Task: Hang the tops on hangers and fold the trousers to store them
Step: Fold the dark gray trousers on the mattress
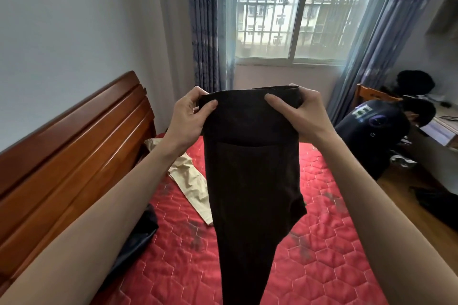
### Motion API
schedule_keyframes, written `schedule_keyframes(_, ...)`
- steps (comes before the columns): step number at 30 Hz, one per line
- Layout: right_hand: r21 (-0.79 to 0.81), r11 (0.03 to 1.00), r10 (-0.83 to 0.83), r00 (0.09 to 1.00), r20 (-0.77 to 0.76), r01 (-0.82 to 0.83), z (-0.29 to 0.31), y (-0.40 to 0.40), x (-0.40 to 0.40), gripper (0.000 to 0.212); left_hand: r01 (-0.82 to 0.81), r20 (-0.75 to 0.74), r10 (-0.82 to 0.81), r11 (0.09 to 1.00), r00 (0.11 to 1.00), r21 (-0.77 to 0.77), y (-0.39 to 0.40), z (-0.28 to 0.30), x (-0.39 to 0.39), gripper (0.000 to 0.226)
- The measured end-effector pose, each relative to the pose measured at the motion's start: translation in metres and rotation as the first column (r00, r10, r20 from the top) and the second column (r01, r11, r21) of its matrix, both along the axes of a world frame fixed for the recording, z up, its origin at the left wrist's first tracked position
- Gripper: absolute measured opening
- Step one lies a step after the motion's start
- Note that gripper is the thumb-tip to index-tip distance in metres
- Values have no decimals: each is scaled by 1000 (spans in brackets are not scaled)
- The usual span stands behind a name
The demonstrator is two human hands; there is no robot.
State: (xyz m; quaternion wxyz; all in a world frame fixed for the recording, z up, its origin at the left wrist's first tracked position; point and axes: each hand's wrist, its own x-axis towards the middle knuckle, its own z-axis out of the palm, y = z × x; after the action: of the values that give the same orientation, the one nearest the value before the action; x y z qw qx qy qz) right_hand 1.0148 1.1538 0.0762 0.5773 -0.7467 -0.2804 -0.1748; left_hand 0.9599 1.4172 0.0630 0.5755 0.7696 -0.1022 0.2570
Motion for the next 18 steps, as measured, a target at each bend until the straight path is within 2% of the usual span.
schedule_keyframes(3, -90, 984, 140, 982, -127, -152, -9, -15, -1, 19, 38, -45, -40, 998, 998, -55, 5, -9, 0, 17)
schedule_keyframes(7, -122, 984, 115, 984, -134, -132, -28, -29, 6, 22, 154, -150, -157, 988, 976, -32, 8, -20, 13, 13)
schedule_keyframes(9, -101, 988, 101, 983, -156, -117, -37, -31, 13, 22, 206, -258, -227, 973, 939, -106, 10, -24, 24, 30)
schedule_keyframes(11, -88, 990, 93, 979, -181, -110, -45, -33, 24, 22, 253, -401, -305, 951, 864, -179, 10, -28, 36, 47)
schedule_keyframes(15, -121, 980, 124, 961, -248, -158, -63, -33, 62, 22, 283, -502, -297, 953, 812, -107, 10, -40, 72, 18)
schedule_keyframes(18, -211, 958, 110, 926, -362, -196, -75, -33, 103, 26, 280, -570, -255, 959, 781, -46, 11, -54, 109, 22)
